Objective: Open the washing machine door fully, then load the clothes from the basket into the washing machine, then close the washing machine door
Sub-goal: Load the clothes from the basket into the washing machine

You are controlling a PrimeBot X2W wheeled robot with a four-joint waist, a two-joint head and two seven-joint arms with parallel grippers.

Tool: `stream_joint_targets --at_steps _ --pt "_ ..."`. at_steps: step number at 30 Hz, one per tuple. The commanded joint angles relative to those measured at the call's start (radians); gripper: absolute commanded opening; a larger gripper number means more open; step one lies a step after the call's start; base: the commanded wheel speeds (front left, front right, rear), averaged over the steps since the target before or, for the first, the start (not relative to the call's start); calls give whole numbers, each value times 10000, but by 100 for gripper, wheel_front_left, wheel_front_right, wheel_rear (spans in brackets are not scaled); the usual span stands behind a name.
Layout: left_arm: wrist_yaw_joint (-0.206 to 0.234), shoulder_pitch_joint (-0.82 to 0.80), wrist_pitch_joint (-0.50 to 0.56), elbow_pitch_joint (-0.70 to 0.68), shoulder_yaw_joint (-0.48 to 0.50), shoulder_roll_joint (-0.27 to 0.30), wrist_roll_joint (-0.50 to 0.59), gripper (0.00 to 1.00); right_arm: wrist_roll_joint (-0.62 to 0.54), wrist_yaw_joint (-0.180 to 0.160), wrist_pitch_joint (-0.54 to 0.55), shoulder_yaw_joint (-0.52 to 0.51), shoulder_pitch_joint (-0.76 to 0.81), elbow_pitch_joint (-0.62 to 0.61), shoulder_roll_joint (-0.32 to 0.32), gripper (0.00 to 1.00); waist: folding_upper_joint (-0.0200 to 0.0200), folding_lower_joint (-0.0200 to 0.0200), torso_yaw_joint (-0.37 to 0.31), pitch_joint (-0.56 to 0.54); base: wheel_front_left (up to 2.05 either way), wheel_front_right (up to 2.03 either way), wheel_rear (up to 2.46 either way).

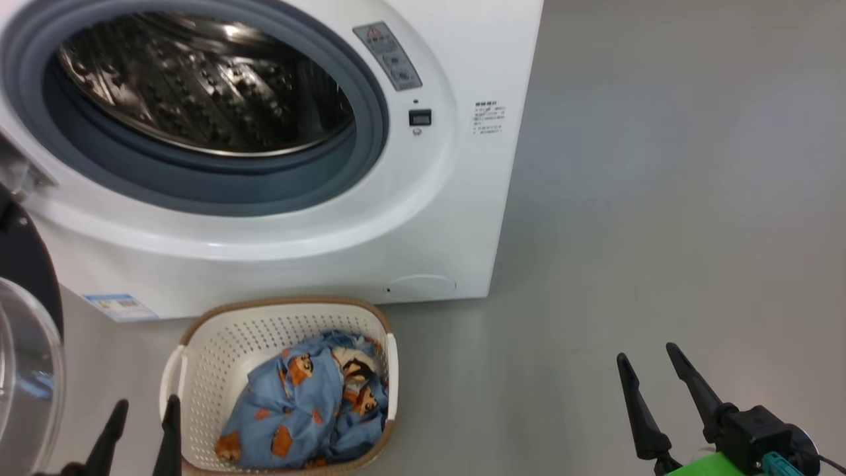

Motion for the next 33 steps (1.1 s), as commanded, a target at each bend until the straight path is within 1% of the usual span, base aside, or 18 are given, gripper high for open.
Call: stream_joint_targets --at_steps 1,10,19,23,28,29,33 --pt "54 -566 -53 -111 233 376 -160 100 -116 62 -49 322 -397 -244 -60 100 0 0 -28 498 0 0 0" --pt "54 -1604 -53 579 -542 1011 -1137 100 -216 62 -49 498 -814 -497 -60 100 0 0 -174 1970 0 0 0" --pt "54 -2510 -53 1219 -1462 1877 -2230 100 -84 62 -49 782 -1169 -725 -60 100 0 0 -686 3245 0 0 0" --pt "54 -2872 -53 1452 -2263 2470 -2788 100 -20 62 -49 859 -1259 -890 -60 100 0 0 -944 3733 0 0 0" --pt "54 -3337 -53 1658 -2901 3166 -3400 100 78 62 -49 944 -1357 -1094 -60 100 0 0 -1200 4324 0 0 0" --pt "54 -3521 -53 1788 -3141 3389 -3587 100 127 62 -49 989 -1392 -1170 -60 100 0 0 -1294 4560 0 0 0" --pt "54 -3752 -53 1996 -3585 3707 -3952 100 227 62 -49 1081 -1442 -1272 -60 100 0 0 -1440 4900 0 0 0"
